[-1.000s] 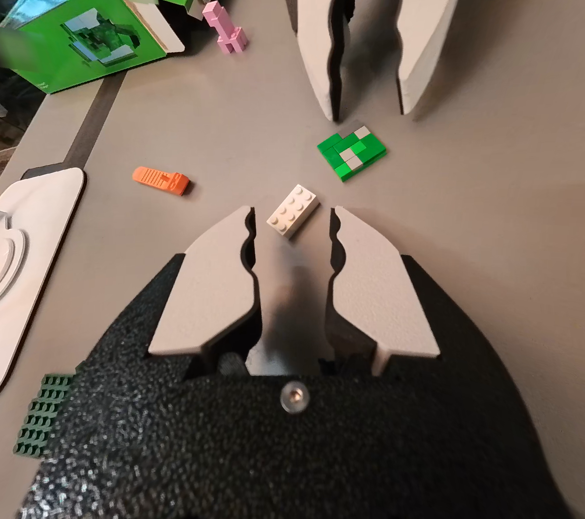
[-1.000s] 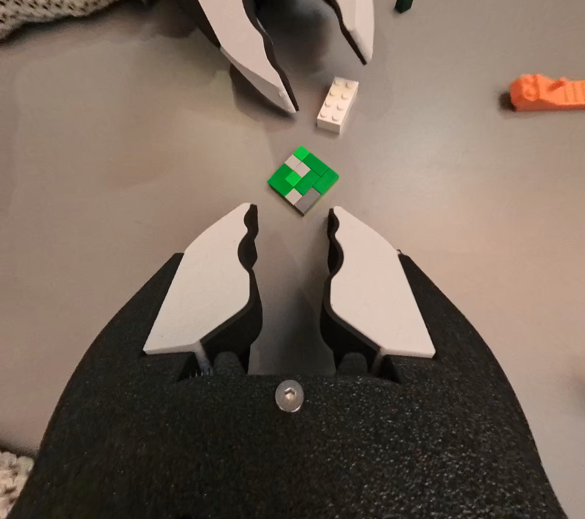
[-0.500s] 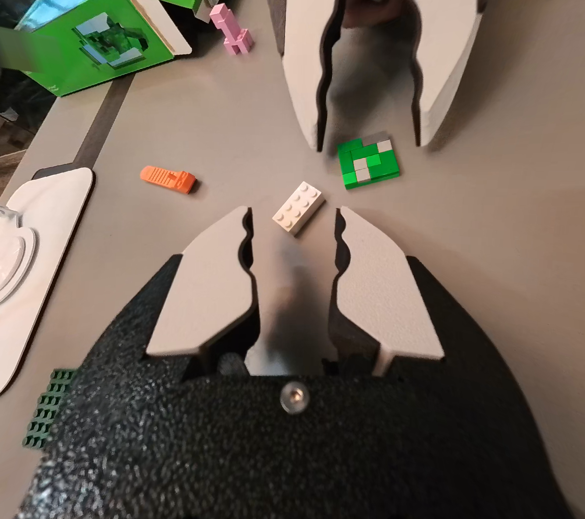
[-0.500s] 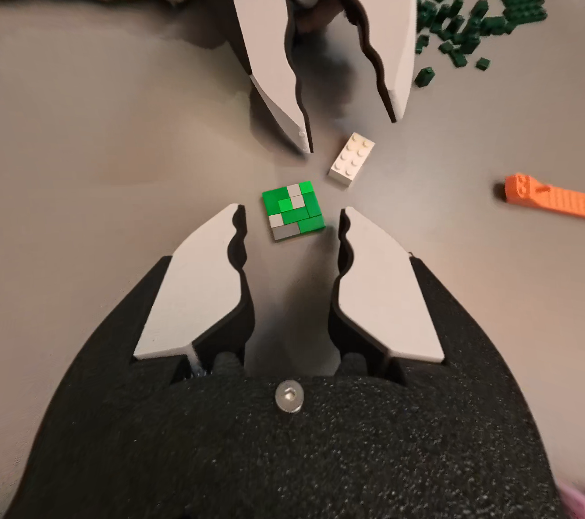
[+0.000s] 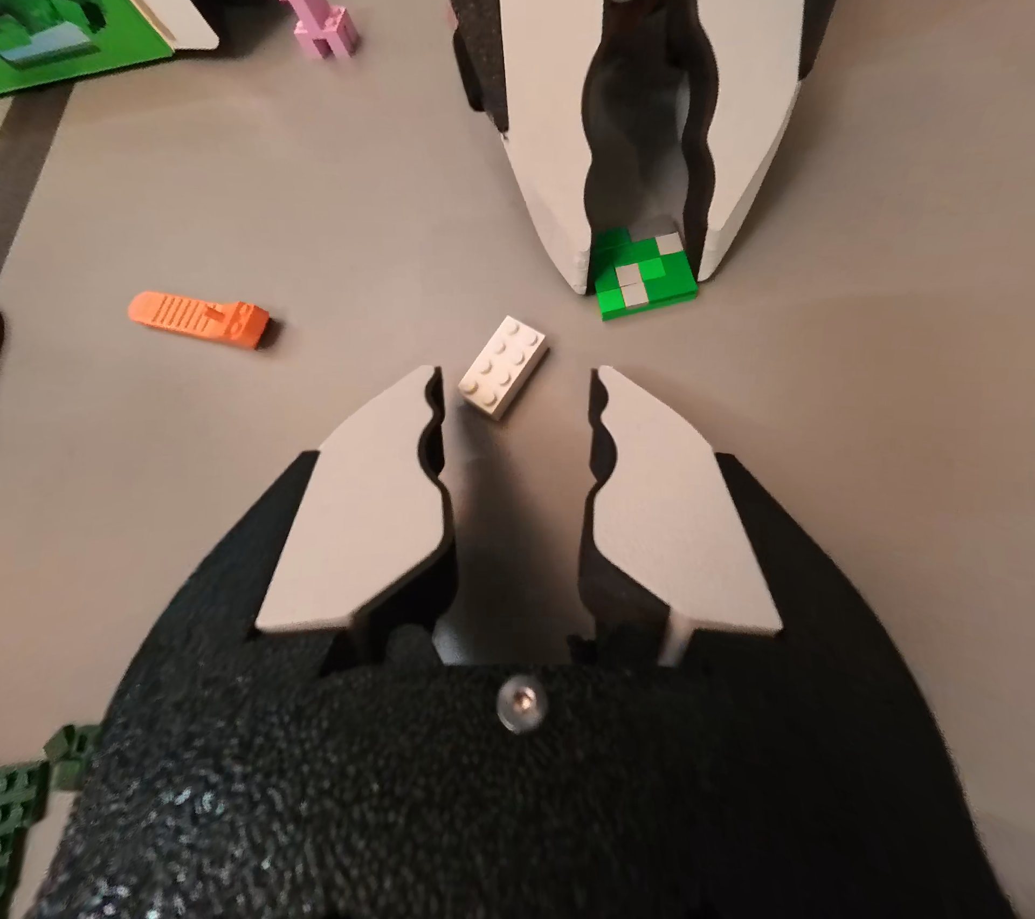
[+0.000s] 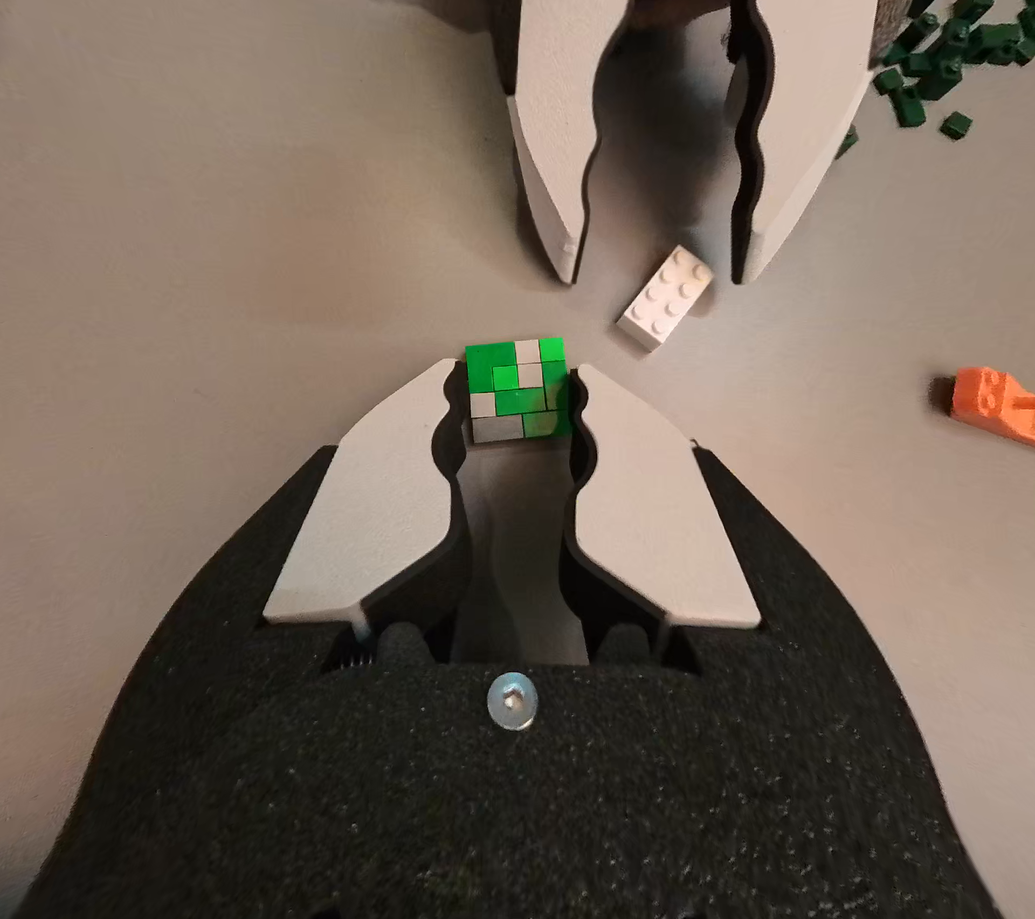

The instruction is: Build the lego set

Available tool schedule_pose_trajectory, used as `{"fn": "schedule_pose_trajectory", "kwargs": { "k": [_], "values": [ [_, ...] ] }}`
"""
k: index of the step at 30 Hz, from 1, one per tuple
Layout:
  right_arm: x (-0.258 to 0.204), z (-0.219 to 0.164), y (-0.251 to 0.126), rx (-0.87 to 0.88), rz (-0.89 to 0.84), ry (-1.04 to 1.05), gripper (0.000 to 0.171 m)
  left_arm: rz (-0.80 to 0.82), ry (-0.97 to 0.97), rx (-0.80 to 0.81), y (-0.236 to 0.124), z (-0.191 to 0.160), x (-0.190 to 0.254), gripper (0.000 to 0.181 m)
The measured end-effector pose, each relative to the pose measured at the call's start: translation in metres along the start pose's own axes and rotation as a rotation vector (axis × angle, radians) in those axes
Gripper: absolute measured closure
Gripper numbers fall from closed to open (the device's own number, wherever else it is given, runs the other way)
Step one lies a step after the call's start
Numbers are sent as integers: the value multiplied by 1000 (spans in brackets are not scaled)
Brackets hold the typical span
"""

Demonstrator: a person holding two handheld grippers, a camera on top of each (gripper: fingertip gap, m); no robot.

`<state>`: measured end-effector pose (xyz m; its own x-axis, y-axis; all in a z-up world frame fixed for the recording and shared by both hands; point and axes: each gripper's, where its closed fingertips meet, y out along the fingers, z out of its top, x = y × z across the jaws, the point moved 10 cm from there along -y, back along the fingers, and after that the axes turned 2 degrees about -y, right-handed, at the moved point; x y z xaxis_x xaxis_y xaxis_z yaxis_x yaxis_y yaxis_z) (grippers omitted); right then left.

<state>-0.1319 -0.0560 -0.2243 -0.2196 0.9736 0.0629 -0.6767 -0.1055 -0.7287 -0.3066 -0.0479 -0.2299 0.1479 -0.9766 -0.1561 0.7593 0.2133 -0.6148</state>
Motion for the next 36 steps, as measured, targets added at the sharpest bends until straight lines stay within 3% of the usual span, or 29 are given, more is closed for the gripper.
{"fn": "schedule_pose_trajectory", "kwargs": {
  "k": [19, 27, 36],
  "values": [
    [7, 0, -17, 101, -204, 139, 138, 13, -87, -28, 2, 3, 8, 139],
    [15, 15, -5, 89, -199, 120, 138, 139, -94, -28, -8, 0, 30, 141],
    [27, 24, 8, -2, -129, 97, 138, 116, -140, -40, -8, -2, 23, 140]
  ]
}}
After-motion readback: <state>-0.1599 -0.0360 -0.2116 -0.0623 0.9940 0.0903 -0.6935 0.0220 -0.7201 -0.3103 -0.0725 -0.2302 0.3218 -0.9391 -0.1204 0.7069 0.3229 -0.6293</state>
